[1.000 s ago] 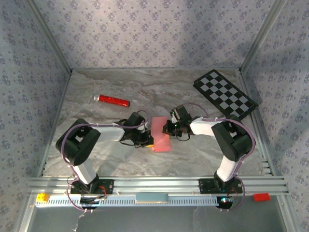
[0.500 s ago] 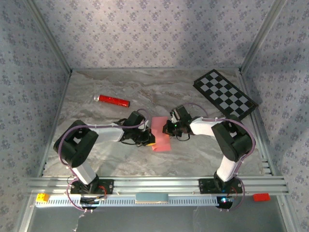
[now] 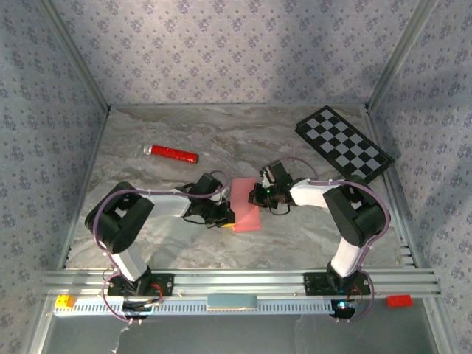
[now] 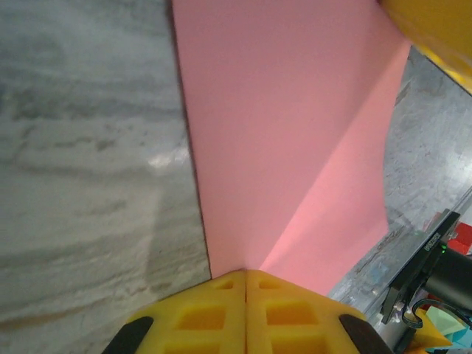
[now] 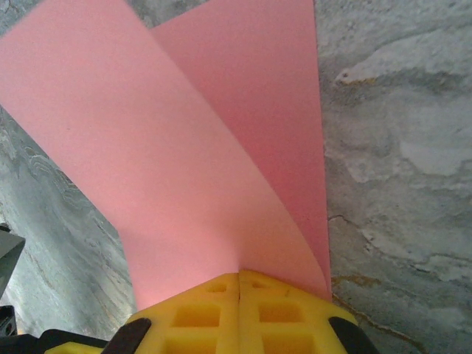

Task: Fold a paper plane with a square sheet of paper (pick it up from the middle)
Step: First fold the square sheet of paper in half at the center of the table.

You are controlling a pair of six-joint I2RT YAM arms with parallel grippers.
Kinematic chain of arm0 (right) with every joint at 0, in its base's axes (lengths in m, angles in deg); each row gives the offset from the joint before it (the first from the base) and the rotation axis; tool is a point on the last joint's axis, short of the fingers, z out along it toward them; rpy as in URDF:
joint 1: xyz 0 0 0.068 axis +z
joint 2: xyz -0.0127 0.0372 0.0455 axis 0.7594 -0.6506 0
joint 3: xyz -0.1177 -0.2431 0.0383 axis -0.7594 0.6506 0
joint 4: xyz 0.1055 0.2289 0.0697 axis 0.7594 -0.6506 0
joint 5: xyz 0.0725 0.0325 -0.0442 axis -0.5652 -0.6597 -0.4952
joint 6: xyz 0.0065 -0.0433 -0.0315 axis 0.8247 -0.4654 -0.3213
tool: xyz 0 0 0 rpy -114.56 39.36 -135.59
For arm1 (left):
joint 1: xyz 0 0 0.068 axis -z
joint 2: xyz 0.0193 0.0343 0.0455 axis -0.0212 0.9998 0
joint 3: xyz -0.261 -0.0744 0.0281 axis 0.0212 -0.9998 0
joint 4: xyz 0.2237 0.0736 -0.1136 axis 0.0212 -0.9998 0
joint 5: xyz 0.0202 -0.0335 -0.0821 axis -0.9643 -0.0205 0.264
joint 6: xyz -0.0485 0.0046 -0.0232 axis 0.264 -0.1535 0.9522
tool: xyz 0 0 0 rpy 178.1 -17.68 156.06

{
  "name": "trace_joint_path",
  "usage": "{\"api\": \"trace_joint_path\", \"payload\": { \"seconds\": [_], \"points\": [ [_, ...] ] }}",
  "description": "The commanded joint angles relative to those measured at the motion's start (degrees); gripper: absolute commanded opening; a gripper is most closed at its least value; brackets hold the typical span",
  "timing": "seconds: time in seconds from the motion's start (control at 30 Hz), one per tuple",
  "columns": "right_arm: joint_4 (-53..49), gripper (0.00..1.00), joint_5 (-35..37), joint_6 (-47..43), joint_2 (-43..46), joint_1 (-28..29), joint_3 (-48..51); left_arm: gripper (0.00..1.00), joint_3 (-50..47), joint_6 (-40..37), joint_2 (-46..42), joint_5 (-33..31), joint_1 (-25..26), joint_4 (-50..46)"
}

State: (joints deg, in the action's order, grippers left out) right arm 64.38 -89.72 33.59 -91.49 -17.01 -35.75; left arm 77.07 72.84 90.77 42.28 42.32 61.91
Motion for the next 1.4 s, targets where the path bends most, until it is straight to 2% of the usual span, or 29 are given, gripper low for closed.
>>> {"api": "trace_joint_path", "payload": {
  "seconds": [0.0, 0.27, 0.5, 0.57, 0.67, 1.2, 1.37],
  "points": [
    [-10.4, 0.00, 6.8, -0.3, -3.0, 0.0, 3.3, 0.08, 1.6, -0.4, -3.0, -1.0, 0.7, -3.9],
    [-11.0, 0.00, 7.4, -0.3, -2.5, -0.1, 3.3, 0.09, 3.2, 3.2, -1.9, 0.7, 0.9, 1.3],
    [-10.8, 0.00, 7.3, -0.5, -2.7, -0.2, 3.4, 0.09, 2.6, 1.5, 1.4, 2.6, 2.0, -1.0],
    [-10.9, 0.00, 7.5, -0.6, -2.9, -0.2, 3.4, 0.09, 2.2, -0.2, 1.3, 1.2, 2.2, -4.4],
    [-10.5, 0.00, 7.7, -0.5, -2.8, -0.2, 3.8, 0.09, 0.0, 0.0, 0.9, 1.0, 2.3, -4.0],
    [-10.2, 0.00, 7.5, -0.9, -3.0, -0.5, 4.1, 0.10, -5.2, -0.7, -3.8, 0.1, 2.7, -6.0],
    [-11.6, 0.00, 7.1, -4.7, -2.3, -0.4, 2.8, 0.09, -3.3, -0.4, -11.7, -4.2, 2.7, -8.7]
  ]
}}
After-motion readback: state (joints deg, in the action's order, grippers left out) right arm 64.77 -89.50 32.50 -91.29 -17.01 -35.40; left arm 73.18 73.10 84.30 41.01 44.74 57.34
